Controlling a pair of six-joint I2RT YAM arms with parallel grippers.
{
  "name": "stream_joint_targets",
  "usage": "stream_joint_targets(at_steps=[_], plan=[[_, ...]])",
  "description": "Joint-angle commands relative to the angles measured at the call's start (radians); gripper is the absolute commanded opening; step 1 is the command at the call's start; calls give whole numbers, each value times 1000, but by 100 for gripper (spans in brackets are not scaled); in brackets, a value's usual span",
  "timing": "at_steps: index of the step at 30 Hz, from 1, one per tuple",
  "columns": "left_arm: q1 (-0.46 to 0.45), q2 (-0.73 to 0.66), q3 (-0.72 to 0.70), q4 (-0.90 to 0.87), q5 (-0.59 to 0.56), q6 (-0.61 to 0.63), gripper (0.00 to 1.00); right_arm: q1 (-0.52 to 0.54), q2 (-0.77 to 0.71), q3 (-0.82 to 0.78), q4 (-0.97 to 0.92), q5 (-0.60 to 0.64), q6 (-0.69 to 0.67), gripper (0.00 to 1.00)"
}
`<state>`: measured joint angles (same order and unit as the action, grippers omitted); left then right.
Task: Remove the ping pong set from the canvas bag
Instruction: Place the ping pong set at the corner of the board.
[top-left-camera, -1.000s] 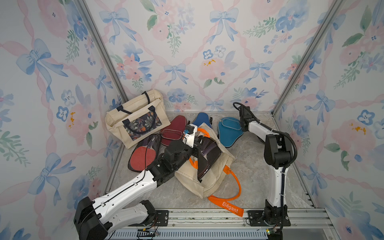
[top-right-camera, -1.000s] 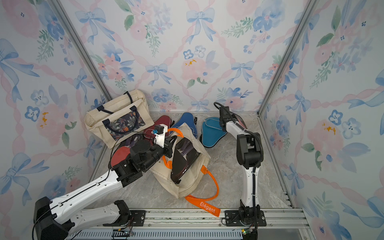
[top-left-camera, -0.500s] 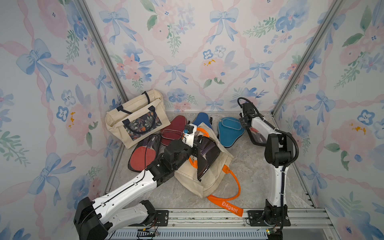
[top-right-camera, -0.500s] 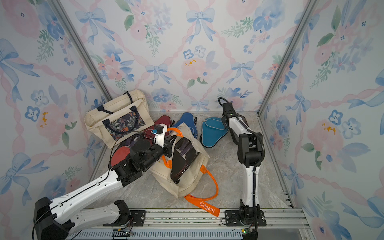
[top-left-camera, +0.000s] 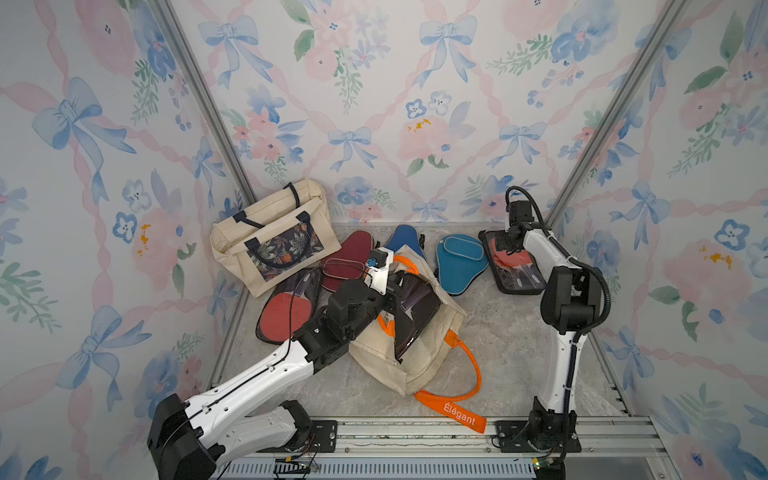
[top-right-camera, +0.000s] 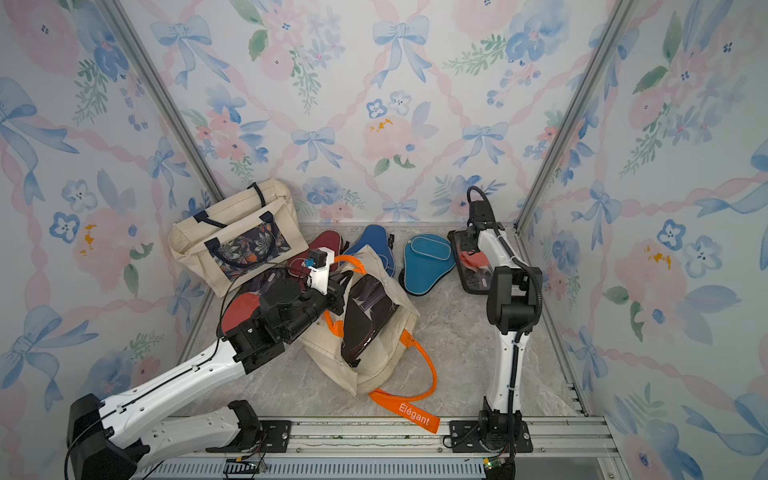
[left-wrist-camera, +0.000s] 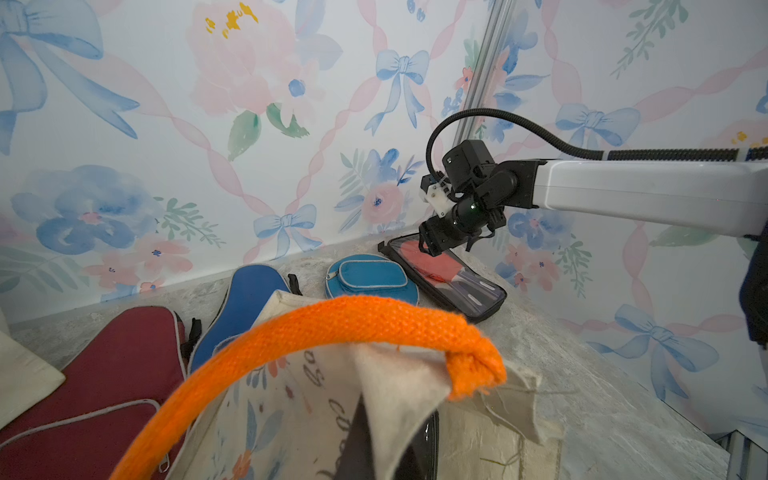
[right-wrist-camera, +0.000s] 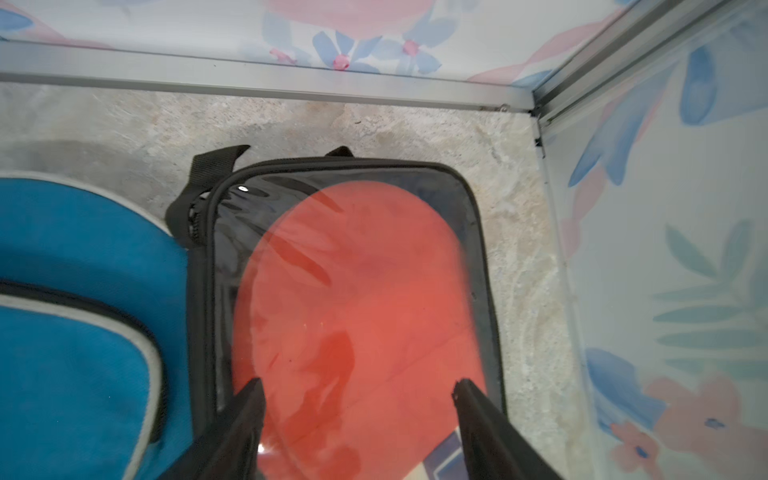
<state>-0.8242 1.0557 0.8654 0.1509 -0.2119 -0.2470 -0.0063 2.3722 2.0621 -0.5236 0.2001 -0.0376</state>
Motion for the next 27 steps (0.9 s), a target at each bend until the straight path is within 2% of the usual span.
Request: stream_joint_targets(at_steps=[1, 4, 9, 18, 27], plan=[[7, -22, 12, 88, -1, 11, 0, -2, -112, -80, 34, -164, 149, 71], [7, -22, 12, 88, -2, 11, 0, 7, -112, -101, 48, -192, 167, 71], [6, -21, 11, 88, -2, 14, 0, 29, -24, 21, -33, -164, 140, 70], [6, -12, 9, 88, -11, 18, 0, 45, 119, 194, -51, -75, 107, 70], [10, 2, 9, 88, -11, 18, 0, 48, 251, 354, -151, -69, 79, 71]])
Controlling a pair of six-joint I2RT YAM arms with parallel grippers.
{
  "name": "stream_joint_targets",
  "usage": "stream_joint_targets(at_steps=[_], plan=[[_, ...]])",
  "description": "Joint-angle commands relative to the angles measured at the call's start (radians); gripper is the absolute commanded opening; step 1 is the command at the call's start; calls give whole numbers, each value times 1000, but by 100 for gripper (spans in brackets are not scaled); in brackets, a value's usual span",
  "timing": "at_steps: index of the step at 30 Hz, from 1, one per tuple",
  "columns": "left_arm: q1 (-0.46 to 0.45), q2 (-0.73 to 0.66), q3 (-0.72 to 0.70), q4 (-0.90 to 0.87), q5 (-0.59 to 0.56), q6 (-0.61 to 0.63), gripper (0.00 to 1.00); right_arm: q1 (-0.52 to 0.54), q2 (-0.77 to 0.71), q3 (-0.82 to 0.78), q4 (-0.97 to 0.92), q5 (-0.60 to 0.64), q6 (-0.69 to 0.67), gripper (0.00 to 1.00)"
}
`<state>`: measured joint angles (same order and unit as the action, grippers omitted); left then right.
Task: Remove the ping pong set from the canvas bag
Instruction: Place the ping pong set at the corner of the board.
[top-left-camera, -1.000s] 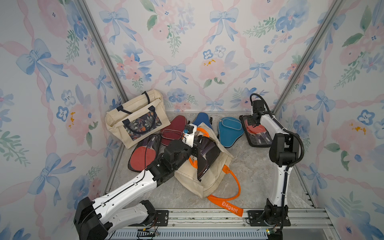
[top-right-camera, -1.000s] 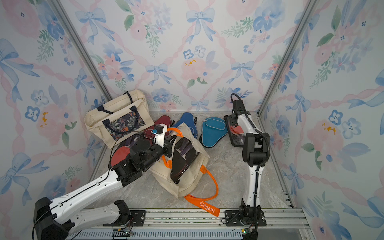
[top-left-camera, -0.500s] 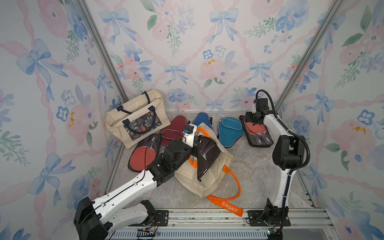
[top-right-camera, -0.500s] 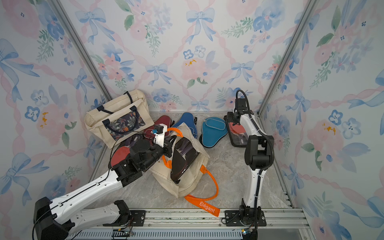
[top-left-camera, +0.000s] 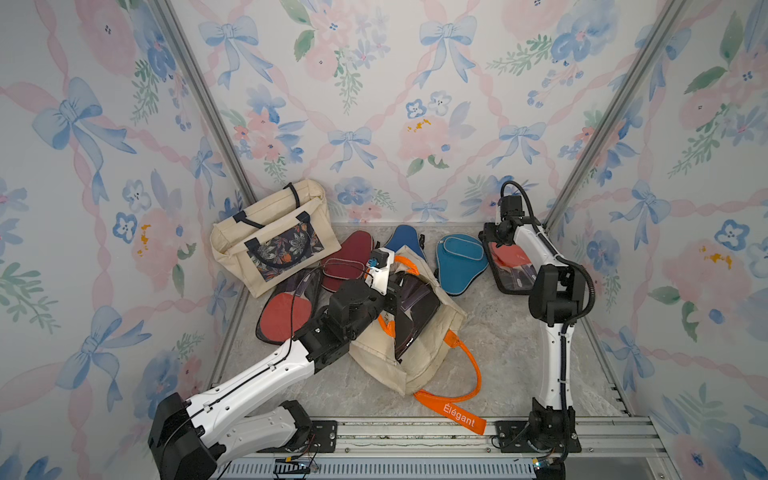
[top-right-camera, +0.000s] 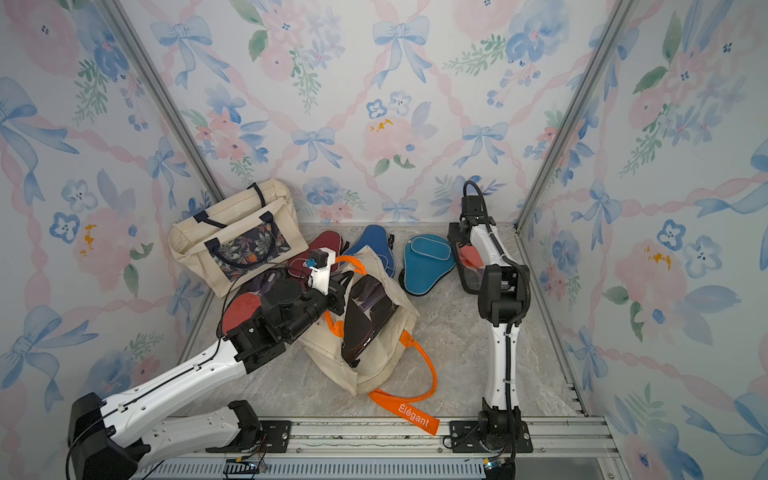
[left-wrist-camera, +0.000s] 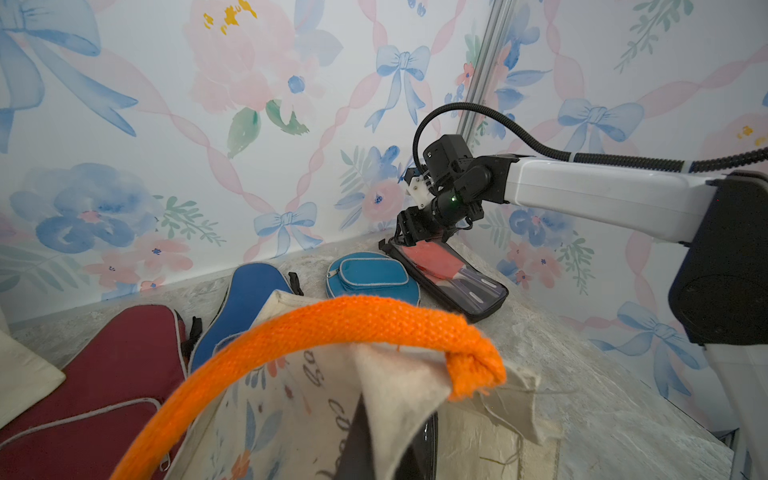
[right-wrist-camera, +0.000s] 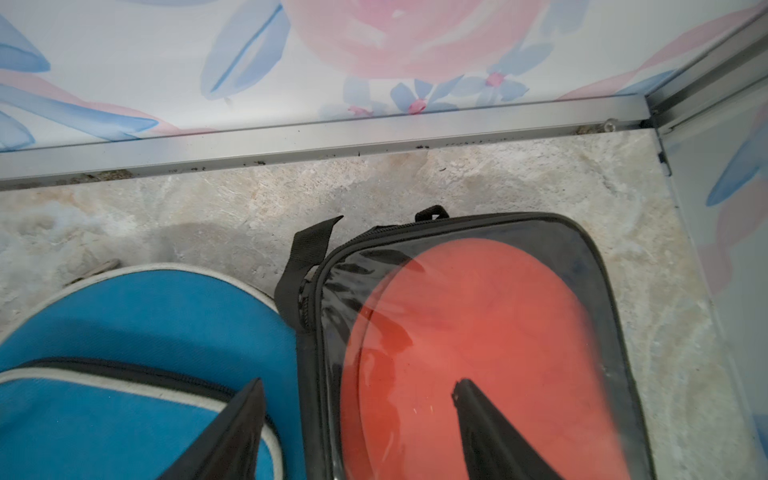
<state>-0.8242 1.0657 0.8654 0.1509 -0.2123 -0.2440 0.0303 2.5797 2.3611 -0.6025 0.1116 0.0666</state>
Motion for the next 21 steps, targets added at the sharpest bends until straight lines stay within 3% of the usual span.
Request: stream_joint_targets(at_steps=[1, 21], plan=[[11, -7, 9, 88, -10, 15, 0, 13, 52, 62, -79, 21, -34, 71], [25, 8, 12, 88, 5, 6, 0, -52, 111, 113, -138, 79, -30, 73]])
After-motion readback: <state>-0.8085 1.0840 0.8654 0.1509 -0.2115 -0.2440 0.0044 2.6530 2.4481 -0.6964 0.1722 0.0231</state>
